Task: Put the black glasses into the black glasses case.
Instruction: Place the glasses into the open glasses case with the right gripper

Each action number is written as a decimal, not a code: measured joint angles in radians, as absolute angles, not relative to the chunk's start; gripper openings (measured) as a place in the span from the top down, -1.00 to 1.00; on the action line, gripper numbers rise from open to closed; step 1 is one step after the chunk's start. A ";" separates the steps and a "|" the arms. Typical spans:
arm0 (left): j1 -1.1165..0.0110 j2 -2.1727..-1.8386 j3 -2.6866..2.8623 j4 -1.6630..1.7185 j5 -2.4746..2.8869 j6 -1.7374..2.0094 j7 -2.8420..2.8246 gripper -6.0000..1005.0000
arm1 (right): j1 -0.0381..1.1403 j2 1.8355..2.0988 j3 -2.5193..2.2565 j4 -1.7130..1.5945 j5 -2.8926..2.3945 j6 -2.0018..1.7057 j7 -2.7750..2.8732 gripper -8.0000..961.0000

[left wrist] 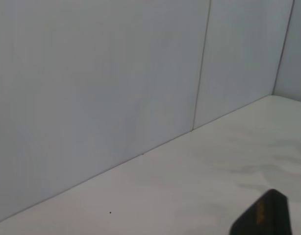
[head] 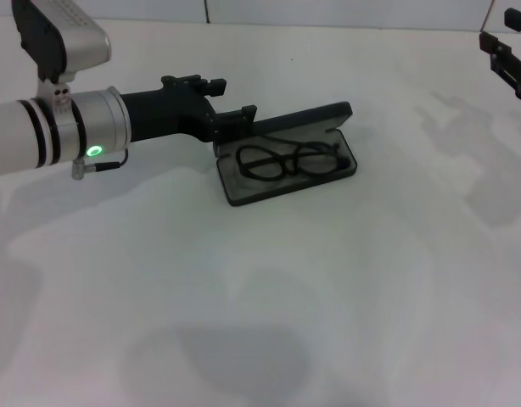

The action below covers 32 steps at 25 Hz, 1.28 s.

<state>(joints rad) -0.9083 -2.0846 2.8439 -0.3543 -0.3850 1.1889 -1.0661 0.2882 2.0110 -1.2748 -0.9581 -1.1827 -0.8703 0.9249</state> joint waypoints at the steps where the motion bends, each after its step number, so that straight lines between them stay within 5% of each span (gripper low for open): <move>1: -0.908 -2.085 2.844 -0.354 -0.385 1.191 -1.066 -0.41 | 0.288 2.011 -1.271 -0.957 -1.183 -0.872 0.925 0.24; 32: -0.919 -2.085 2.844 -0.354 -0.329 1.250 -1.034 -0.41 | 0.299 2.009 -1.262 -0.933 -1.183 -0.872 0.923 0.24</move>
<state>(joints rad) -0.9188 -2.0847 2.8440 -0.3543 -0.3286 1.2497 -1.0339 0.2992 2.0094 -1.2624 -0.9326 -1.1827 -0.8717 0.9234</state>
